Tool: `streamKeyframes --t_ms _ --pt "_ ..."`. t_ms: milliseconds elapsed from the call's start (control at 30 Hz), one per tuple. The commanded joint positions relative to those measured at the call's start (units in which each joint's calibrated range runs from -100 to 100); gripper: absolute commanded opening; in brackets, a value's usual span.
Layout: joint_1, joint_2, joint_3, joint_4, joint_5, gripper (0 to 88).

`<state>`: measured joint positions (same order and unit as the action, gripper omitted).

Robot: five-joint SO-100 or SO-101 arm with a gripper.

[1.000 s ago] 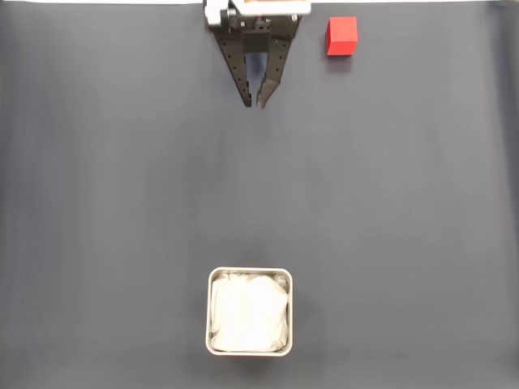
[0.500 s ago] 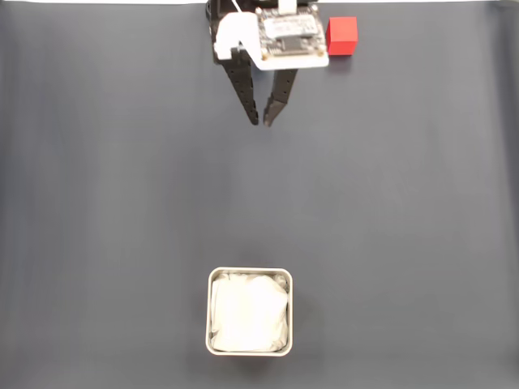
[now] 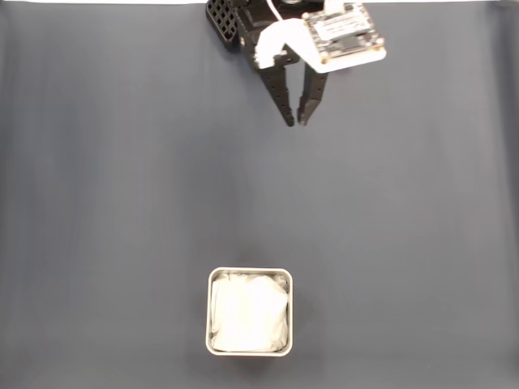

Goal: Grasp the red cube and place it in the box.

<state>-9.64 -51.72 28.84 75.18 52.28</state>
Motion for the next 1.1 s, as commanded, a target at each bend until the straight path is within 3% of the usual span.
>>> streamKeyframes --t_ms 0,700,1067 --pt "-2.57 0.33 -2.75 -0.42 0.39 0.0" --pt "-15.78 -1.14 0.72 0.23 2.49 0.0" --pt "-23.59 -3.22 2.45 1.38 1.22 0.2"
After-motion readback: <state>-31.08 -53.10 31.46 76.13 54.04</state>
